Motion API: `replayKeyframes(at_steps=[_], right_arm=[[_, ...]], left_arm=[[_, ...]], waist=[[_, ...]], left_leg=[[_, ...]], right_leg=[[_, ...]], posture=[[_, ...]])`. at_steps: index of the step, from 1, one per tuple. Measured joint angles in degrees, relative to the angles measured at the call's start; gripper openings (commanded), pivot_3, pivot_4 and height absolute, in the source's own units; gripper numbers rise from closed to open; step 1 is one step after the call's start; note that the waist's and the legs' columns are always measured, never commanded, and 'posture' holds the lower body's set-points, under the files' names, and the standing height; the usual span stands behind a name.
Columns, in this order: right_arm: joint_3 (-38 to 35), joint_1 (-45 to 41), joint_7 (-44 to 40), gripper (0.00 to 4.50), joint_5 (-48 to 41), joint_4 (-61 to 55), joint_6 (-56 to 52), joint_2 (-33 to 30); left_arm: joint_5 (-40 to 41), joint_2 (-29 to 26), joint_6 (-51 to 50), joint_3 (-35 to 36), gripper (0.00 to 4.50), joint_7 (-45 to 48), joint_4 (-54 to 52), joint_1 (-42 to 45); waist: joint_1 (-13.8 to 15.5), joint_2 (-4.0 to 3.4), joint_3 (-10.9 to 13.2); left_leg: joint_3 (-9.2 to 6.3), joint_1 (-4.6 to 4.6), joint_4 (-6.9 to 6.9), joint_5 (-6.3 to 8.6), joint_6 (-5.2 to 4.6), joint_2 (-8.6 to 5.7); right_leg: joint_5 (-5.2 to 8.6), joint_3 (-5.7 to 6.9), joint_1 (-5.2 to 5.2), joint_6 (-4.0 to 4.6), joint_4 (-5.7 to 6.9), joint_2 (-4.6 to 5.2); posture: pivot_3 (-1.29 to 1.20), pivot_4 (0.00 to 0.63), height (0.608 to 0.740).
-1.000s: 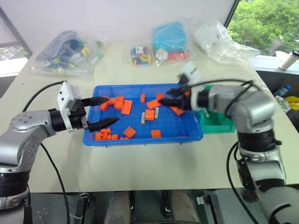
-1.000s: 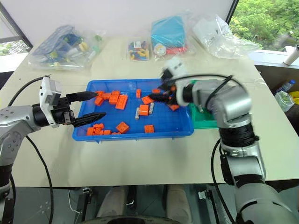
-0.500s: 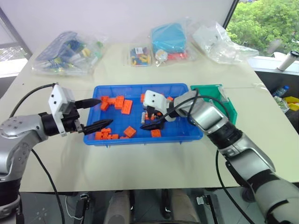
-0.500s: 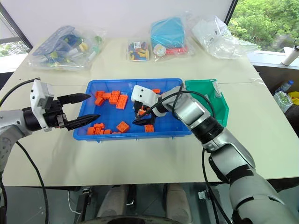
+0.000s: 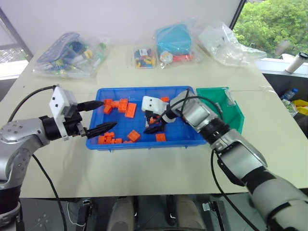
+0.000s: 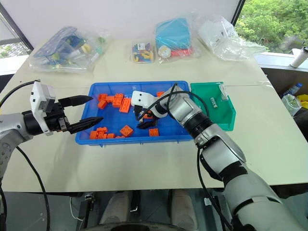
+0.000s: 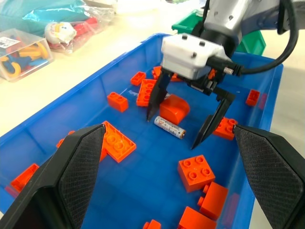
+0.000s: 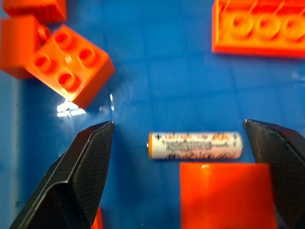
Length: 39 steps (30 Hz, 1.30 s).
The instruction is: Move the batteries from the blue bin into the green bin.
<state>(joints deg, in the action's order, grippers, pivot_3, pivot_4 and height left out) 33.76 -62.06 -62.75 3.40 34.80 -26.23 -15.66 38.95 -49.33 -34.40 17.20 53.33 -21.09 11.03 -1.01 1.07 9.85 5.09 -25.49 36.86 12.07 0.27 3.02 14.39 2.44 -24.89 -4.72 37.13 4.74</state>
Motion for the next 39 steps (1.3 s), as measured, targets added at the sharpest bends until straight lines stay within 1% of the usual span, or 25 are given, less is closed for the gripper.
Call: replayKeyframes(at_steps=[6, 7, 9, 10, 11, 12, 22, 24, 28, 32, 34, 35, 37, 39], right_arm=[[-0.75, -1.93, -0.24, 4.44, 1.75, 5.33, 3.50, 1.69], [-0.96, -1.93, -0.32, 3.96, 1.99, 5.59, 3.76, 1.83], [-1.13, -1.93, -0.61, 3.21, 2.14, 5.97, 4.15, 2.11], [-1.13, -1.92, -0.69, 2.72, 2.23, 5.97, 4.17, 2.19], [-1.23, -1.91, -0.81, 2.32, 2.45, 5.93, 4.24, 2.21], [-1.32, -1.91, -0.85, 2.27, 2.59, 5.92, 4.22, 2.23], [-2.69, -1.17, -1.94, 2.27, 3.21, 4.40, 2.69, 2.13], [-3.60, -1.16, -2.23, 2.27, 2.95, 2.95, 0.55, 2.19], [-8.32, -2.58, -3.02, 2.27, -0.43, -3.53, -7.50, 1.90], [-14.93, -4.50, -2.50, 2.27, -4.98, -11.47, -16.78, -0.04], [-17.94, -4.66, -1.40, 2.27, -6.69, -14.06, -20.22, -2.21], [-19.20, -4.58, -0.70, 2.27, -7.11, -15.34, -21.71, -4.42], [-21.35, -3.52, 0.22, 2.27, -7.22, -17.65, -23.30, -9.59], [-23.47, -0.61, 0.70, 2.27, -7.22, -20.14, -24.54, -16.20]], left_arm=[[0.00, 0.10, 0.02, -0.02, 4.50, -0.54, -0.01, 0.06], [0.00, 0.10, 0.02, -0.02, 4.50, -0.57, -0.01, 0.06], [0.00, 0.10, 0.02, -0.02, 4.50, -0.60, -0.01, 0.07], [0.00, 0.10, 0.03, -0.02, 4.50, -0.60, -0.01, 0.16], [0.00, 0.10, 0.04, -0.02, 4.50, -0.62, 0.00, 0.36], [0.00, 0.10, 0.08, -0.01, 4.50, -0.63, 0.00, 0.51], [-0.06, 0.11, 0.24, -0.20, 4.50, -0.48, 0.56, 2.17], [-0.15, 0.10, 0.40, -0.25, 4.50, -0.31, 0.81, 2.66], [-0.59, 0.10, 1.19, -0.81, 4.50, 0.41, 2.10, 3.36], [-1.08, 0.13, 1.47, -2.02, 4.50, 1.07, 3.17, 4.95], [-1.24, 0.18, 1.56, -2.50, 4.50, 1.35, 3.36, 5.43], [-1.28, 0.27, 1.58, -2.70, 4.50, 1.47, 3.55, 5.54], [-1.30, 0.45, 1.58, -3.01, 4.50, 1.66, 3.85, 5.61], [-1.38, 0.52, 1.60, -3.17, 4.50, 1.83, 4.31, 5.75]], waist=[[0.02, 0.00, 0.00], [0.03, 0.00, 0.00], [0.00, 0.00, 0.00], [-0.01, 0.00, 0.00], [-0.01, 0.00, 0.00], [0.01, 0.00, 0.00], [0.01, -0.01, 0.00], [-0.02, -0.01, 0.00], [0.00, -0.03, 0.02], [0.35, -0.02, 0.01], [0.47, -0.01, 0.01], [0.55, -0.01, 0.01], [0.70, -0.01, 0.01], [0.63, -0.01, 0.00]], left_leg=[[0.00, 0.03, 0.00, 0.00, 0.01, 0.01], [0.00, 0.04, 0.00, 0.00, 0.01, 0.01], [-0.01, 0.04, 0.00, 0.00, 0.01, 0.01], [-0.01, 0.05, 0.00, 0.00, 0.01, 0.01], [-0.01, 0.05, 0.00, 0.00, 0.01, 0.01], [-0.01, 0.04, 0.00, 0.00, 0.01, 0.01], [0.00, 0.04, 0.00, 0.00, 0.01, 0.01], [0.00, 0.03, 0.00, 0.00, 0.01, 0.01], [0.00, 0.02, 0.00, 0.00, 0.01, 0.01], [-0.01, 0.00, 0.01, 0.01, 0.01, 0.00], [-0.01, 0.00, 0.02, 0.01, 0.01, -0.03], [-0.02, -0.01, 0.02, 0.01, 0.01, -0.05], [-0.03, -0.03, 0.02, 0.01, 0.01, -0.08], [-0.01, -0.03, 0.01, 0.02, -0.01, -0.11]], right_leg=[[0.00, 0.00, 0.04, 0.00, 0.00, 0.00], [0.00, 0.00, 0.05, 0.00, 0.00, 0.00], [0.00, 0.00, 0.05, 0.00, 0.00, 0.00], [0.00, 0.00, 0.05, 0.00, 0.01, 0.00], [0.00, 0.00, 0.04, 0.00, 0.01, 0.00], [0.00, 0.00, 0.05, 0.00, 0.01, 0.00], [0.00, 0.00, 0.04, 0.00, 0.01, 0.00], [0.00, 0.00, 0.03, 0.00, 0.01, 0.00], [0.00, 0.01, 0.01, 0.00, 0.02, 0.00], [0.00, 0.04, 0.04, 0.00, 0.00, 0.04], [0.00, 0.05, 0.05, 0.00, -0.01, 0.07], [0.00, 0.06, 0.05, 0.00, -0.02, 0.10], [0.01, 0.10, 0.05, 0.01, -0.03, 0.17], [0.01, 0.11, 0.06, 0.01, -0.05, 0.21]], posture=[[0.00, 0.150, 0.736], [0.00, 0.150, 0.736], [0.00, 0.150, 0.736], [0.00, 0.150, 0.736], [0.00, 0.150, 0.736], [0.00, 0.150, 0.736], [0.00, 0.150, 0.736], [0.00, 0.150, 0.736], [0.00, 0.150, 0.736], [0.00, 0.150, 0.736], [0.00, 0.150, 0.736], [0.00, 0.150, 0.736], [0.00, 0.150, 0.736], [0.00, 0.150, 0.736]])
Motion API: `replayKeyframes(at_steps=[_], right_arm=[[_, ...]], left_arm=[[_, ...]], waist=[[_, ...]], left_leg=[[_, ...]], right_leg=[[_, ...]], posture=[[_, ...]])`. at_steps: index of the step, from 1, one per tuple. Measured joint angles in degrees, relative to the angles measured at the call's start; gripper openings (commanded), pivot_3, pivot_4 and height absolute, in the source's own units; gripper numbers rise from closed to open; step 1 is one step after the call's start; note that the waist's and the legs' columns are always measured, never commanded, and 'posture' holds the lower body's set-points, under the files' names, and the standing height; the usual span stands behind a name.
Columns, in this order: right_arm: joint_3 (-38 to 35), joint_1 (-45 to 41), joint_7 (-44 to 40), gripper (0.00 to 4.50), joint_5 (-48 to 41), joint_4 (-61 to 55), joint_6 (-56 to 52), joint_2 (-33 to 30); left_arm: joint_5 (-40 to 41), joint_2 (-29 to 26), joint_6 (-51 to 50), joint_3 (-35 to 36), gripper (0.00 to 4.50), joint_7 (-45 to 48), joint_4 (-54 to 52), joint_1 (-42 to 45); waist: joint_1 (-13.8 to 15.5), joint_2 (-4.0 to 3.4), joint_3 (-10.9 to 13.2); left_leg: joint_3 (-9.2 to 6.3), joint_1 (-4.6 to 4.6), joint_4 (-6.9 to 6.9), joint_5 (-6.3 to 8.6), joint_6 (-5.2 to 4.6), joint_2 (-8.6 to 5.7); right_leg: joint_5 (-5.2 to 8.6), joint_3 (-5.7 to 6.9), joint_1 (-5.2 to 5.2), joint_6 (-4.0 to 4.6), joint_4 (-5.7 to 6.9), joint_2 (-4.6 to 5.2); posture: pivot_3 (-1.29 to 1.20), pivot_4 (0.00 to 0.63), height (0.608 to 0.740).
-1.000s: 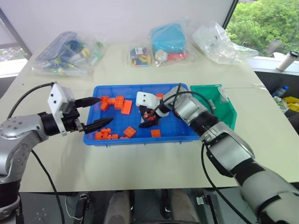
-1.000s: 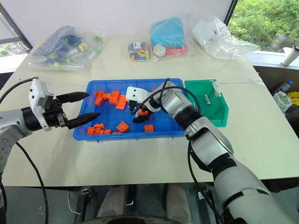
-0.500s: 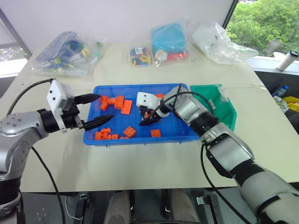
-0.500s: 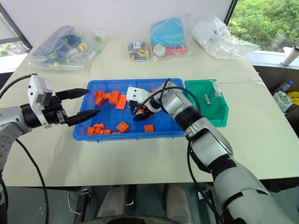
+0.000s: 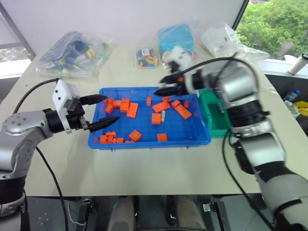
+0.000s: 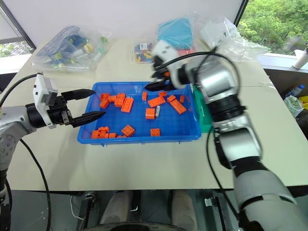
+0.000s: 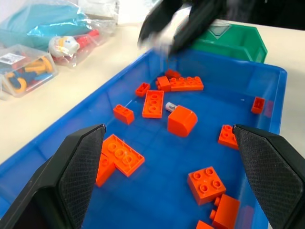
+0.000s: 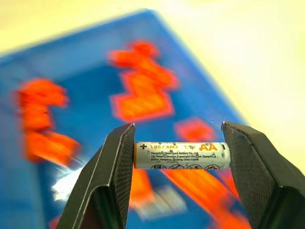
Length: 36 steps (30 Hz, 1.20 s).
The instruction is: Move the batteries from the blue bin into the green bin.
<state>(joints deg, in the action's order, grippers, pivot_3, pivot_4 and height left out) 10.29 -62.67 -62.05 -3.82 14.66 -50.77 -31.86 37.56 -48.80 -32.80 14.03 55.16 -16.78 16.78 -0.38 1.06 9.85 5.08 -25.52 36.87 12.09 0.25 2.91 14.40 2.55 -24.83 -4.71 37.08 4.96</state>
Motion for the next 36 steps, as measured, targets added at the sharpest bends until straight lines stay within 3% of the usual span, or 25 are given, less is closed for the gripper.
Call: replayKeyframes(at_steps=[4, 8, 12, 13, 20, 27, 36], right_arm=[[-2.60, 8.52, 0.02, 2.27, -0.02, -4.39, -1.61, -11.42], [-5.23, 13.97, 0.60, 2.27, -1.00, -7.52, -2.51, -17.28], [-6.38, 17.38, 2.46, 4.20, -1.99, -8.83, -2.78, -18.34], [-6.24, 17.87, 3.05, 4.43, -2.02, -8.84, -2.29, -18.26], [-5.53, 13.64, 3.28, 4.43, -4.06, -10.19, 1.03, -15.06], [4.69, 10.52, -1.37, 4.43, -5.17, -12.89, 7.55, -7.47], [15.30, 10.93, -0.37, 4.43, 1.58, 0.09, 18.35, 0.60]], left_arm=[[-0.33, 0.28, 0.53, -0.95, 4.50, 0.60, 0.68, 0.86], [-0.67, 0.80, 0.79, -1.97, 4.50, 1.22, 1.02, 1.48], [-0.90, 1.32, 0.96, -2.61, 4.50, 1.79, 2.05, 2.68], [-1.05, 1.78, 0.97, -3.06, 4.50, 1.79, 2.46, 3.36], [-1.55, 2.17, 0.99, -3.87, 4.50, 2.04, 2.76, 4.10], [-1.89, 2.18, 0.98, -3.89, 4.50, 2.08, 2.77, 4.31], [-1.83, 1.64, 0.59, -2.82, 4.50, 1.39, 1.46, 3.61]], waist=[[-0.29, -0.03, 0.02], [-0.84, -0.09, 0.05], [-0.56, -0.09, 0.05], [-0.44, -0.09, 0.05], [-0.61, -0.10, 0.06], [-0.38, -0.09, 0.06], [-0.41, -0.07, 0.05]], left_leg=[[0.03, 0.01, -0.03, 0.01, -0.02, 0.00], [0.11, 0.09, -0.05, 0.01, -0.02, 0.07], [0.09, 0.08, 0.00, 0.01, -0.02, 0.09], [0.09, 0.06, 0.02, 0.01, -0.02, 0.08], [0.06, 0.04, 0.04, 0.01, -0.02, 0.10], [0.01, 0.02, 0.09, 0.01, -0.02, 0.12], [-0.02, 0.02, 0.15, 0.00, -0.02, 0.11]], right_leg=[[0.00, 0.00, -0.04, 0.00, 0.00, -0.01], [0.00, -0.05, -0.06, -0.01, 0.02, -0.09], [0.00, -0.07, -0.03, -0.01, 0.01, -0.14], [0.00, -0.07, -0.03, -0.01, 0.01, -0.13], [0.00, -0.09, -0.04, -0.02, 0.02, -0.18], [0.00, -0.08, 0.00, -0.02, 0.02, -0.23], [-0.01, -0.06, 0.04, -0.02, 0.05, -0.23]], posture=[[0.00, 0.150, 0.736], [0.00, 0.150, 0.736], [0.00, 0.150, 0.736], [0.00, 0.150, 0.736], [0.00, 0.150, 0.736], [0.00, 0.150, 0.736], [0.00, 0.150, 0.736]])
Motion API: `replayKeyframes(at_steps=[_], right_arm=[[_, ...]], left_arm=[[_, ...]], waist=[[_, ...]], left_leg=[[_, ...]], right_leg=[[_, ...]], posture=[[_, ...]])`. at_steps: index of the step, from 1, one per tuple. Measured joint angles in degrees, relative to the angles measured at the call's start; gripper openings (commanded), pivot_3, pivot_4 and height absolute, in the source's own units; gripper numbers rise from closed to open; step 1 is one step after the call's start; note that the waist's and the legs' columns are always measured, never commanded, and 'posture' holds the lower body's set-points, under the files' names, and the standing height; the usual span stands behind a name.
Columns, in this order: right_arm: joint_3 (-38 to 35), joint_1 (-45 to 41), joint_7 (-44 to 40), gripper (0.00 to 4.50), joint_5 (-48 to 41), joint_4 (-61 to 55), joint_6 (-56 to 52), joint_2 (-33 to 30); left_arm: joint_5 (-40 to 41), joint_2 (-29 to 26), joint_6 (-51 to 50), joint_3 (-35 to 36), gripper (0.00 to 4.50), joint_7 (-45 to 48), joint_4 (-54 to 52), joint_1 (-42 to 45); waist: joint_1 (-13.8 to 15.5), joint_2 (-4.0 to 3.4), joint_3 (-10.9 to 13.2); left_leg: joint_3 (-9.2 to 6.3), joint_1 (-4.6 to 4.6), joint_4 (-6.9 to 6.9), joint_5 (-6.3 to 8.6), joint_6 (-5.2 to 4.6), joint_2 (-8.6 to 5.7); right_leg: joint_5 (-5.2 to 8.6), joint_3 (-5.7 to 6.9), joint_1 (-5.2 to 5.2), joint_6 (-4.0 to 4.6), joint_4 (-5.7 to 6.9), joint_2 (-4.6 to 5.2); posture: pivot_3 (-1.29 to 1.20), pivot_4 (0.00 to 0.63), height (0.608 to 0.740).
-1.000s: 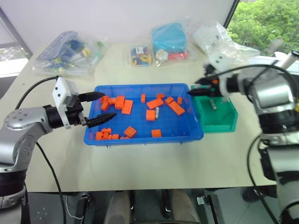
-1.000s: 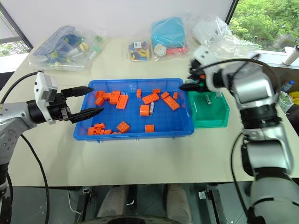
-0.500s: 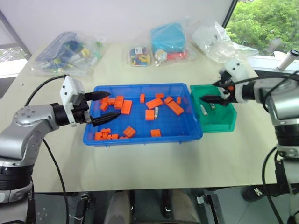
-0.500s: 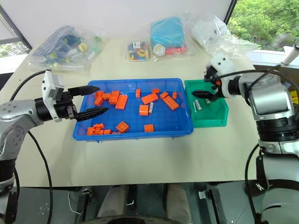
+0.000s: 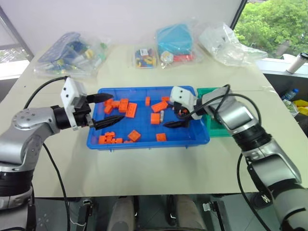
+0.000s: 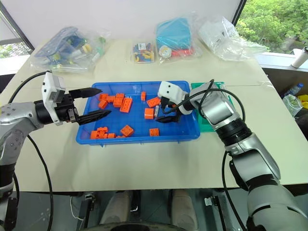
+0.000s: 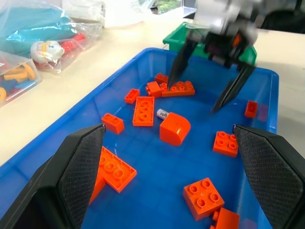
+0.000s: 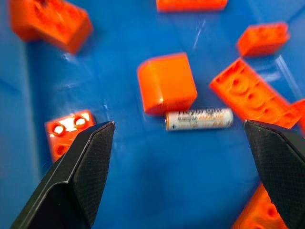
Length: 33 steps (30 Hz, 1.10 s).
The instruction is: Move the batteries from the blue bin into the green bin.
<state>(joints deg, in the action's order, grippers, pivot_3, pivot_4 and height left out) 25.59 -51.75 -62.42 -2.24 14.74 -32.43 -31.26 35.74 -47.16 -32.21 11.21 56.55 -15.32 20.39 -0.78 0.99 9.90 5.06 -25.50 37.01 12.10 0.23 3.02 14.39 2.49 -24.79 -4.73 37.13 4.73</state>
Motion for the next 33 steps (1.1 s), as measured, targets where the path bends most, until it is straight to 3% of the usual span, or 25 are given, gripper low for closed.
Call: replayKeyframes(at_steps=[9, 17, 20, 23, 28, 33], right_arm=[[0.15, -3.79, 1.71, 4.43, 5.10, 18.05, 11.89, 6.21], [-1.33, -6.01, 1.83, 4.43, 6.48, 25.01, 16.51, 8.84], [-1.65, -6.08, 1.54, 3.60, 6.55, 25.58, 16.66, 9.16], [-1.70, -5.91, 1.12, 2.26, 6.62, 25.35, 16.60, 9.32], [-1.97, -4.12, 0.25, 2.22, 6.49, 20.60, 13.83, 8.12], [-7.23, -2.37, -0.60, 2.22, 4.32, 6.79, 3.99, 0.72]], left_arm=[[0.03, -0.24, -1.04, 1.54, 4.50, -0.84, -1.67, -1.72], [0.03, -0.24, -1.19, 1.58, 4.50, -1.44, -2.23, -1.72], [0.03, -0.24, -1.19, 1.58, 4.50, -1.50, -2.22, -1.59], [0.03, -0.24, -1.18, 1.58, 4.50, -1.47, -2.19, -1.43], [0.02, -0.23, -1.13, 1.44, 4.50, -1.40, -1.68, -0.34], [0.01, -0.15, -1.06, 1.29, 4.50, -1.27, -1.48, -0.39]], waist=[[-0.07, 0.00, 0.00], [-0.06, 0.00, 0.00], [-0.07, 0.00, 0.00], [-0.04, 0.00, 0.00], [0.02, 0.00, 0.00], [0.18, -0.05, 0.03]], left_leg=[[0.01, 0.03, 0.00, 0.00, 0.01, 0.01], [0.00, 0.08, 0.00, 0.00, 0.01, 0.01], [0.00, 0.08, 0.00, 0.00, 0.01, 0.01], [0.00, 0.08, 0.00, 0.00, 0.01, 0.01], [-0.01, 0.07, 0.00, 0.00, 0.01, 0.01], [-0.01, 0.04, 0.01, 0.00, 0.01, 0.00]], right_leg=[[0.00, 0.00, 0.02, -0.01, 0.01, -0.01], [0.00, 0.00, 0.07, -0.01, 0.01, 0.00], [0.00, 0.00, 0.07, -0.01, 0.01, 0.00], [0.00, 0.00, 0.07, 0.00, 0.01, 0.00], [0.00, 0.00, 0.08, -0.01, 0.01, 0.00], [0.00, 0.00, 0.06, -0.01, 0.01, 0.03]], posture=[[0.00, 0.150, 0.736], [0.00, 0.150, 0.736], [0.00, 0.150, 0.736], [0.00, 0.150, 0.736], [0.00, 0.150, 0.736], [0.00, 0.150, 0.736]])
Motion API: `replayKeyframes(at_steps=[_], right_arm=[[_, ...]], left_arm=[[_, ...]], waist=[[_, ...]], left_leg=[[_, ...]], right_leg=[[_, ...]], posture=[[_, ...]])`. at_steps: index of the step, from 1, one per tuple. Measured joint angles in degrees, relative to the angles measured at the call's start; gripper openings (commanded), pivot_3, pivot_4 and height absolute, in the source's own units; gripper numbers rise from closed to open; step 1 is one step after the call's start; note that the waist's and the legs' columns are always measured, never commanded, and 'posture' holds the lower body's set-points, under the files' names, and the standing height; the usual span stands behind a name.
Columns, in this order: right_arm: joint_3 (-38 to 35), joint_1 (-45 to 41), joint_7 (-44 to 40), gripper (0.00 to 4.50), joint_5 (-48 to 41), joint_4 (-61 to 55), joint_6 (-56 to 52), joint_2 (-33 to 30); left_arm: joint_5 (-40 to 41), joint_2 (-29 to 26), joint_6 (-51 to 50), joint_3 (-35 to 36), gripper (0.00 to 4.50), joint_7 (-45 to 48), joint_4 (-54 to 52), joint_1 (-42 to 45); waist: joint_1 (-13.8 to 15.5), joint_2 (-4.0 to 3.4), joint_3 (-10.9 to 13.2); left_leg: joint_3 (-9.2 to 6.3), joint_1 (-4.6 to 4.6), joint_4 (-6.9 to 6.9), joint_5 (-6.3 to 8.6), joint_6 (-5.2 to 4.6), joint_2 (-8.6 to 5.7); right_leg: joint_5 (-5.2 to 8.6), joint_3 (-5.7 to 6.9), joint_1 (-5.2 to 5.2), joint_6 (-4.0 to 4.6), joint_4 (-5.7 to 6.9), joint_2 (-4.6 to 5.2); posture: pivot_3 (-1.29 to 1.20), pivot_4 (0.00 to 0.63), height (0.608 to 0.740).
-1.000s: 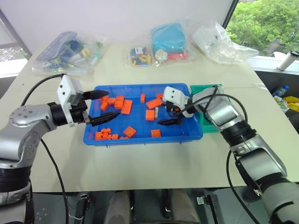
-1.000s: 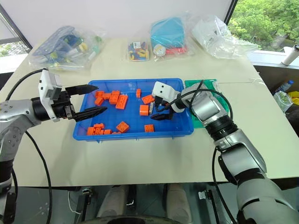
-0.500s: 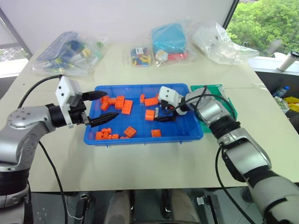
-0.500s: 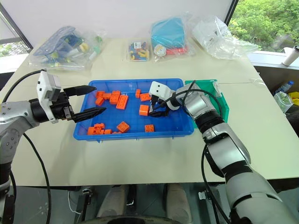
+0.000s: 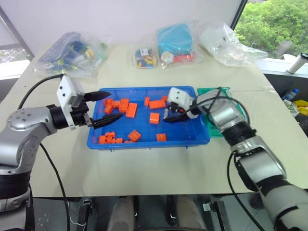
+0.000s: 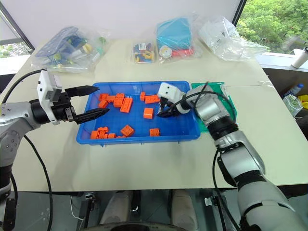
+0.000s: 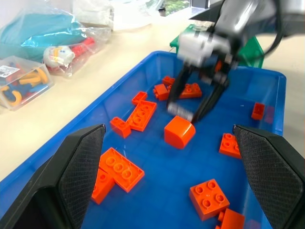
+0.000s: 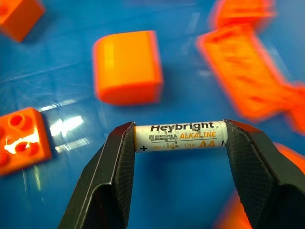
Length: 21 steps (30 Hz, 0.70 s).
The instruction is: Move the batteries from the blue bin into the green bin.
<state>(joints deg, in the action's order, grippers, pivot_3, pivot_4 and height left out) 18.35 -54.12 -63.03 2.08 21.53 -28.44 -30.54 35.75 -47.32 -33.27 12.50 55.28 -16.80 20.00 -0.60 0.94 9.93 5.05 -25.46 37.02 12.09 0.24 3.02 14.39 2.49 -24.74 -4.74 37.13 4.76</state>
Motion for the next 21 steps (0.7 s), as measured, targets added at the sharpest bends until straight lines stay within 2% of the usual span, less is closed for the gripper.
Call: replayKeyframes(at_steps=[4, 7, 12, 14, 17, 21], right_arm=[[-8.27, -0.12, 1.67, 2.22, -2.85, -9.00, -8.91, -6.13], [-11.33, 0.46, 2.95, 2.22, -3.54, -11.91, -12.98, -10.15], [-15.52, 9.39, 4.41, 2.22, -4.68, -16.31, -17.19, -16.46], [-15.54, 14.53, 5.92, 3.30, -4.66, -18.56, -17.36, -16.70], [-15.50, 16.48, 8.81, 4.47, -4.62, -18.95, -17.05, -16.10], [-17.44, 16.48, 9.24, 4.47, -6.44, -20.24, -14.64, -16.88]], left_arm=[[0.01, 0.09, 0.02, -0.02, 4.50, 0.47, 0.06, -0.34], [0.00, 0.22, 0.06, -0.14, 4.50, 0.79, 0.28, -0.80], [-0.17, 0.37, 0.40, -0.72, 4.50, 2.06, 2.45, -0.10], [-0.30, 0.48, 0.55, -1.70, 4.50, 2.35, 3.99, 1.84], [-0.34, 0.74, 1.23, -2.70, 4.50, 3.15, 5.24, 3.86], [-0.95, 0.82, 1.83, -2.88, 4.50, 4.17, 6.82, 4.65]], waist=[[-0.08, 0.01, -0.01], [-0.10, 0.01, -0.01], [0.15, 0.05, -0.03], [0.03, 0.04, -0.02], [-0.37, -0.06, 0.03], [-0.14, -0.07, 0.04]], left_leg=[[0.01, 0.02, -0.02, 0.00, 0.00, 0.01], [0.01, 0.02, -0.03, 0.00, 0.00, 0.00], [0.01, 0.02, -0.01, 0.01, -0.01, -0.02], [0.00, 0.03, -0.01, 0.00, -0.01, -0.02], [0.07, 0.03, -0.02, 0.00, -0.01, -0.02], [0.04, 0.02, -0.03, 0.00, -0.01, 0.01]], right_leg=[[0.00, 0.00, 0.01, 0.01, -0.01, 0.00], [0.01, 0.00, -0.01, 0.01, -0.02, 0.00], [0.01, 0.01, 0.03, 0.02, -0.05, 0.03], [0.01, 0.02, 0.04, 0.02, -0.05, 0.02], [0.00, -0.05, -0.04, 0.01, -0.02, 0.00], [0.01, -0.04, -0.04, 0.00, -0.01, -0.06]], posture=[[0.00, 0.150, 0.736], [0.00, 0.150, 0.736], [0.00, 0.150, 0.736], [0.00, 0.150, 0.736], [0.00, 0.150, 0.736], [0.00, 0.150, 0.736]])
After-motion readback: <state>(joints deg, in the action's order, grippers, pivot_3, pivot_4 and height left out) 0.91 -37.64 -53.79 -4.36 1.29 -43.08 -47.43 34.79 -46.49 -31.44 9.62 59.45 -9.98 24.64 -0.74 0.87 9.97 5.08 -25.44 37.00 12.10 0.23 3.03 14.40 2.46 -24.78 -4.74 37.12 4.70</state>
